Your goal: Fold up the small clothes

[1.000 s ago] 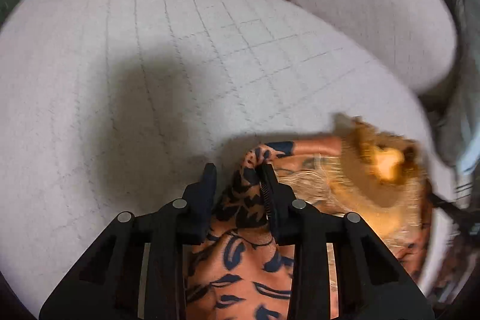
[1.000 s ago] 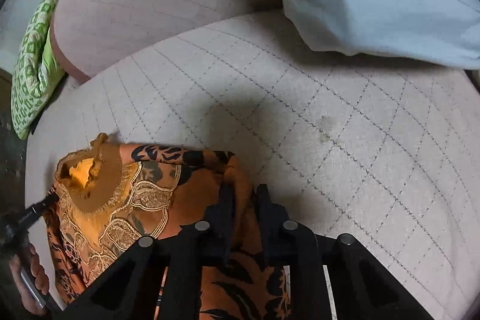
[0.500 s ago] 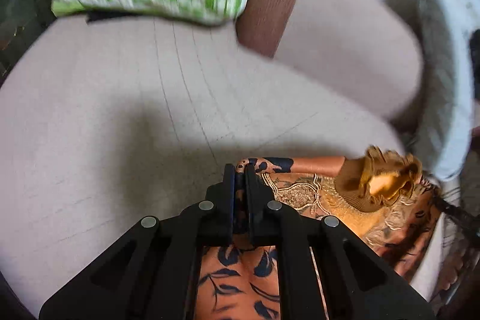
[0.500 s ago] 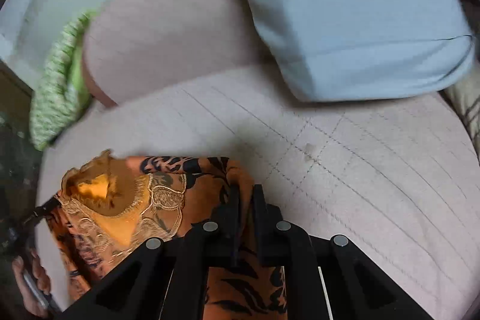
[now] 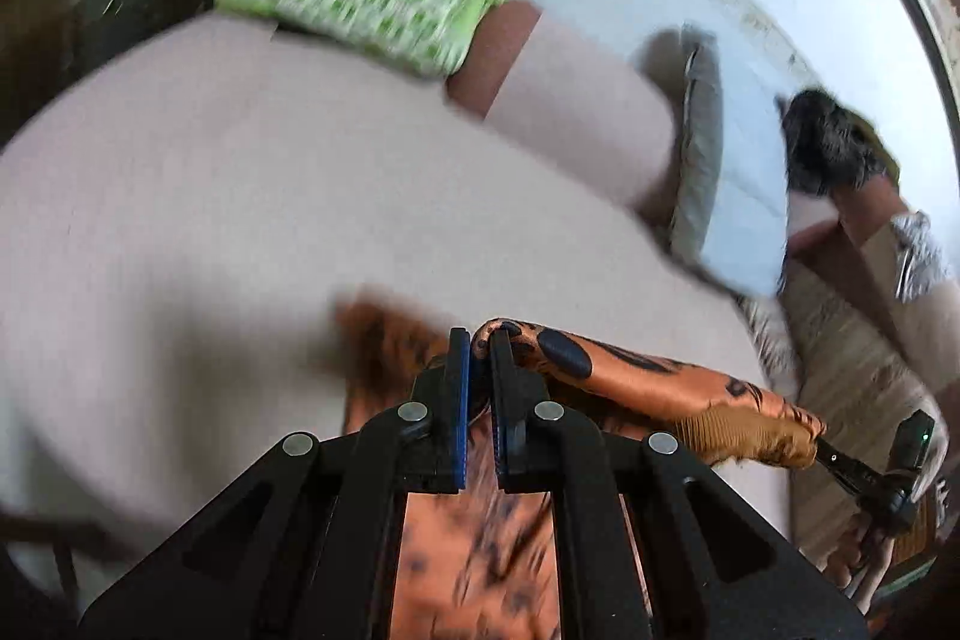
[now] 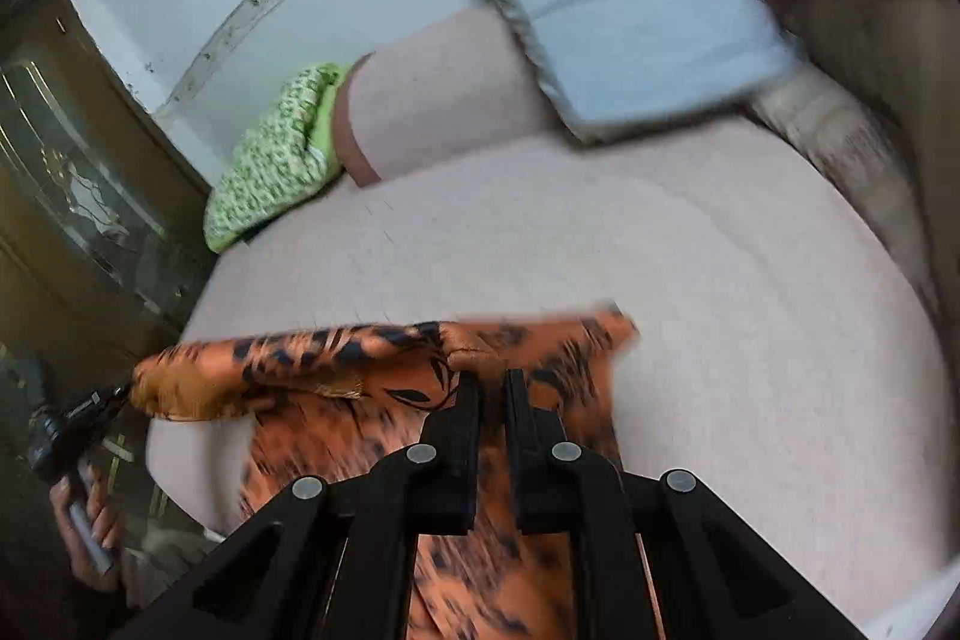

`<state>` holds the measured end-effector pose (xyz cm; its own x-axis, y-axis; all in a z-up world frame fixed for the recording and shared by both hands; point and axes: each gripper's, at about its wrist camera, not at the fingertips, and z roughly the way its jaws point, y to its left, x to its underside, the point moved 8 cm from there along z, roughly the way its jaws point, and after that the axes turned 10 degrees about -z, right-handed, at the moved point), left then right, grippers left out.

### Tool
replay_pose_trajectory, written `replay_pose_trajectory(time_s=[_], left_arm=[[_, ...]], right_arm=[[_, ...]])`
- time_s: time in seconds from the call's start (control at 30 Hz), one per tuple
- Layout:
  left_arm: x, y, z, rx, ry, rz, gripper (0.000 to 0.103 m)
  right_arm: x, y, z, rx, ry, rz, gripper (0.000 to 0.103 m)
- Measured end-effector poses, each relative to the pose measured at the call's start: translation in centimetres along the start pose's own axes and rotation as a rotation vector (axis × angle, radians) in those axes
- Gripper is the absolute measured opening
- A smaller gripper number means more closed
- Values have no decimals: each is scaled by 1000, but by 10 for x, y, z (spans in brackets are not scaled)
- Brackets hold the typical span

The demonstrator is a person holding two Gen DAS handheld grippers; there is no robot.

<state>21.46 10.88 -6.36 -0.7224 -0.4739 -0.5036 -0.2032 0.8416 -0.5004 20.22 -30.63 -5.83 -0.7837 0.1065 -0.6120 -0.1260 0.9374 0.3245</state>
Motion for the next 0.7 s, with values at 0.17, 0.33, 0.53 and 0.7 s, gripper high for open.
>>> replay_pose_trajectory(time_s=[0.17, 0.33, 0.53, 0.7], left_arm=[[97, 63, 51, -89, 174, -149, 5], [111, 67, 39, -48, 199, -199, 5], [138, 79, 38, -117, 236, -168, 4], [141, 68, 32, -44, 237, -182, 4]], right_arm=[[108, -36, 37, 96, 176, 236, 6], [106, -32, 24, 133, 155, 201, 3], [121, -37, 23, 254, 186, 195, 0], [113, -33, 11, 195, 108, 195, 0]])
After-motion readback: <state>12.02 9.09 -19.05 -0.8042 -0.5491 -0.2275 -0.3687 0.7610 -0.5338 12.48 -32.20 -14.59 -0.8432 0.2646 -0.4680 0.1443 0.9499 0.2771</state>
